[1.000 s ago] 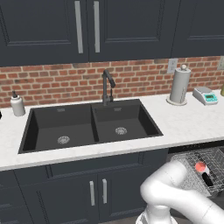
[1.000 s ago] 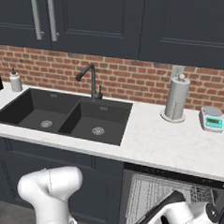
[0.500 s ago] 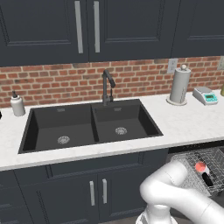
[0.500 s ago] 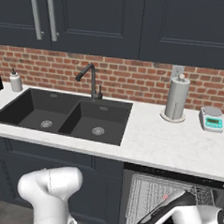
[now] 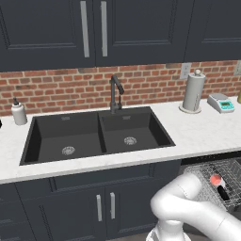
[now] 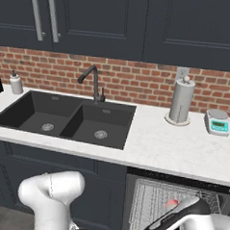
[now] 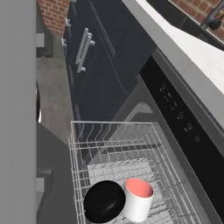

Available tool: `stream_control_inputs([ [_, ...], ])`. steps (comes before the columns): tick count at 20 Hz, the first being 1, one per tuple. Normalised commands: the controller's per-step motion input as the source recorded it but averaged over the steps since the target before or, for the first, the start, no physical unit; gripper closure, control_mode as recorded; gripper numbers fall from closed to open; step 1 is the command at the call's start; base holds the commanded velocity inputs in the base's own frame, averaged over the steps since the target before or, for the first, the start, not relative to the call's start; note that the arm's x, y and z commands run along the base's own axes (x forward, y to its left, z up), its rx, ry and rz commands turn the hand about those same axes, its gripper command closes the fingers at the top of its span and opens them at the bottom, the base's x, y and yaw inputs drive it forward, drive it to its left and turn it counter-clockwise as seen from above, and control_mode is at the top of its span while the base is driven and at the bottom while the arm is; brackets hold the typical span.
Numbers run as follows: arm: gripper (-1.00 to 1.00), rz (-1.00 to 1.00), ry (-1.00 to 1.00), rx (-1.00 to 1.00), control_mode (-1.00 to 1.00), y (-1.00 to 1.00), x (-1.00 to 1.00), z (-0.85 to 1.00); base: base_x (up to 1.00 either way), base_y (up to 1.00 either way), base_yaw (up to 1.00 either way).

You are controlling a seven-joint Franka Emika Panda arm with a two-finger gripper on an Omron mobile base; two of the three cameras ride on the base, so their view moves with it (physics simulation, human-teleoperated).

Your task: Pick up the cup and bowl from the counter, place them in the dishwasher, and close the dishwasher door.

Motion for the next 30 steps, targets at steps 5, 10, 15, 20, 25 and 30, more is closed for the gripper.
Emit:
stream_control_inputs([
  [5,-1.00,-0.04,0.00,0.00,-1.00,-0.37,-0.13,-0.10,0.00,0.00,0.00],
  [10,-1.00,-0.05,-0.01,0.01,-1.00,-0.30,-0.15,0.00,0.00,0.00,0.00],
  [15,-1.00,-0.08,-0.08,0.01,-1.00,-0.30,-0.38,-0.01,0.00,0.00,0.00],
  [20,-1.00,-0.03,-0.15,0.00,-1.00,-0.04,-0.45,0.00,0.00,0.00,0.00],
  [25,-1.00,0.00,-0.19,0.00,-1.00,0.00,-0.43,0.00,0.00,0.00,0.00],
  [30,-1.00,-0.01,-0.11,0.00,-1.00,0.00,-0.31,0.00,0.00,0.00,0.00],
])
